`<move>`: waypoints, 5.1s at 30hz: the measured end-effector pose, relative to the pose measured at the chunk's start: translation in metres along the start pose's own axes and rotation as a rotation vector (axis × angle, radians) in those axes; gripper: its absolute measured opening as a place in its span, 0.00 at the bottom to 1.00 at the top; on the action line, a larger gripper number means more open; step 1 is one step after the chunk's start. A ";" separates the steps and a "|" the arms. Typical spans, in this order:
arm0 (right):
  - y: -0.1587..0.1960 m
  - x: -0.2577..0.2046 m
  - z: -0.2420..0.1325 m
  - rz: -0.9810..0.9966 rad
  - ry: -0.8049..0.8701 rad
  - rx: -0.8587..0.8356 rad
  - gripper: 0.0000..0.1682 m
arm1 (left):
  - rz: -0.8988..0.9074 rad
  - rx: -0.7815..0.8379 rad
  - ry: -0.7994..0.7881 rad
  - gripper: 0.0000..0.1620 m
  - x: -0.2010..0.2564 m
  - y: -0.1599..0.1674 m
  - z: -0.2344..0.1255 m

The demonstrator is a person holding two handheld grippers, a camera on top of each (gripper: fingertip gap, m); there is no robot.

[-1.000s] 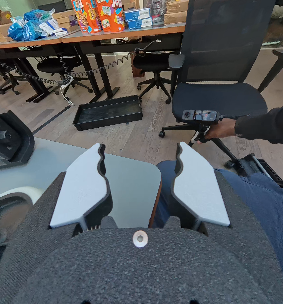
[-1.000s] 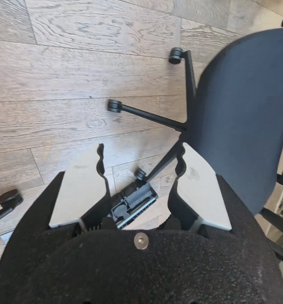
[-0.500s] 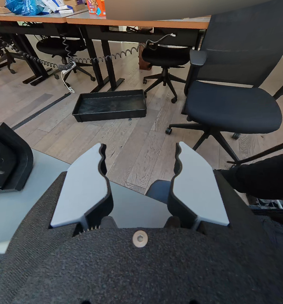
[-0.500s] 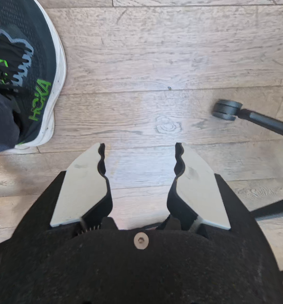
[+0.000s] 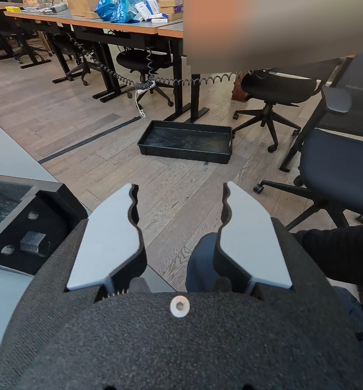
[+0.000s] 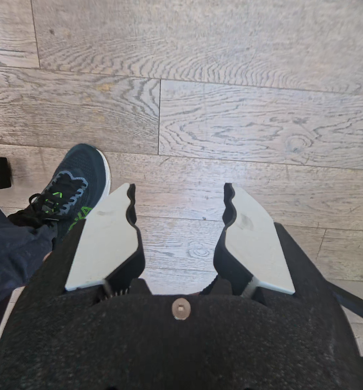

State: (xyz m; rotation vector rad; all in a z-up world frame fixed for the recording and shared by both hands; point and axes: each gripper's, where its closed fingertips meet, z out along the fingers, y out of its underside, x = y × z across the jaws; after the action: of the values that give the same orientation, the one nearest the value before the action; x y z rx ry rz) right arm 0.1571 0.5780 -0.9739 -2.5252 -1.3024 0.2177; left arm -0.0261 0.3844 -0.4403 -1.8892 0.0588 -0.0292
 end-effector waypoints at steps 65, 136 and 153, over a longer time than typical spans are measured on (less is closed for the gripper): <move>-0.568 -0.147 0.471 -0.379 -0.249 0.352 0.32 | -0.703 -0.249 -0.974 0.35 -0.269 -0.043 -0.012; -0.556 -0.115 0.485 -0.582 -0.298 0.315 0.19 | -0.646 -0.330 -0.896 0.34 -0.341 -0.032 0.014; -0.555 -0.126 0.490 -0.557 -0.363 0.291 0.08 | -0.701 -0.344 -0.907 0.34 -0.345 -0.016 0.011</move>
State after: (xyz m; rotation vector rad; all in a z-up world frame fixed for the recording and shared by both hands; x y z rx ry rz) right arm -0.4731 0.8711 -1.2577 -1.8500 -1.8905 0.7018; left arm -0.3693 0.4187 -0.4255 -2.0058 -1.2752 0.3773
